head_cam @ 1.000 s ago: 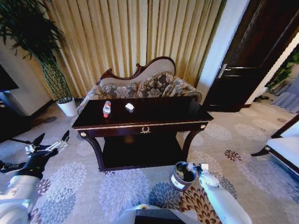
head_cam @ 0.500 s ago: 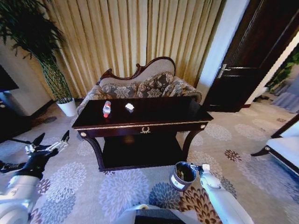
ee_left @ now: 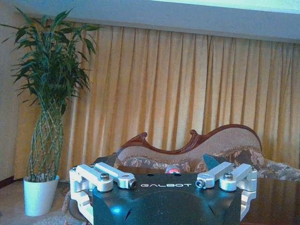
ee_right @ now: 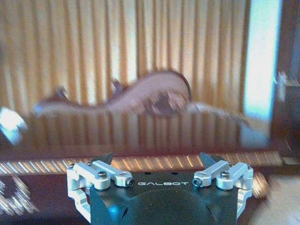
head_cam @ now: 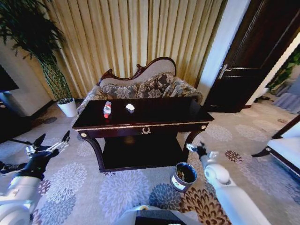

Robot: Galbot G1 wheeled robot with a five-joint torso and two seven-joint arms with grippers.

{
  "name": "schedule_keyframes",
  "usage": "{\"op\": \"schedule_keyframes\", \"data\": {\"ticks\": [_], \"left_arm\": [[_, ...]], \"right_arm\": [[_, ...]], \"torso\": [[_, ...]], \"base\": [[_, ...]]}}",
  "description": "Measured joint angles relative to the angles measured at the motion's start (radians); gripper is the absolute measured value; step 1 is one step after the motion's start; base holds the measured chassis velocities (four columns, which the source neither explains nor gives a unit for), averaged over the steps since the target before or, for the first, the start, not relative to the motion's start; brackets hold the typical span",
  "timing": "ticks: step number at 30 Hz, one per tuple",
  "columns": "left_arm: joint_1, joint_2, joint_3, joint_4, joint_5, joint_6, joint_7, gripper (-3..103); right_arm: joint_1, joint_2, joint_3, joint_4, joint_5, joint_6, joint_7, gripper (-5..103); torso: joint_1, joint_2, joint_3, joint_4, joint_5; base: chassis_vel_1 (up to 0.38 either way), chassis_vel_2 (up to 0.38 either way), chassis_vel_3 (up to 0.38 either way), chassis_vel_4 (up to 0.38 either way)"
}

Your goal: Move to the front of the table and place the trash on the table into the trash bin.

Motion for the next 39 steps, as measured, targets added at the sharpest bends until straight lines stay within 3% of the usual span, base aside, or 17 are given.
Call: {"op": "schedule_keyframes", "data": {"ticks": [4,10,25,39], "left_arm": [[0.000,-0.001,0.000,0.000,0.002,0.000,0.000,100],[0.003,0.000,-0.002,0.000,0.003,0.001,0.000,100],[0.002,0.009,-0.004,0.000,0.003,0.006,-0.001,100],[0.002,0.003,-0.002,0.000,0.005,0.007,-0.005,100]], "right_arm": [[-0.023,-0.016,0.021,0.171,0.057,-0.039,0.037,100],[-0.043,-0.006,0.032,0.270,0.063,-0.062,0.044,100],[-0.032,-0.006,0.027,0.233,0.039,-0.064,0.041,100],[-0.034,-0.002,0.013,0.230,0.023,-0.078,0.041,100]], "torso": [[0.000,0.000,0.000,-0.0002,-0.0002],[0.000,0.000,0.000,-0.0003,0.0001],[0.000,0.000,0.000,-0.0002,0.0001],[0.001,0.000,0.000,-0.0001,0.0001]], "base": [[0.000,0.000,0.000,0.000],[0.000,0.000,0.000,0.000],[-0.019,0.023,0.023,-0.019],[-0.208,0.215,0.219,-0.221]]}}
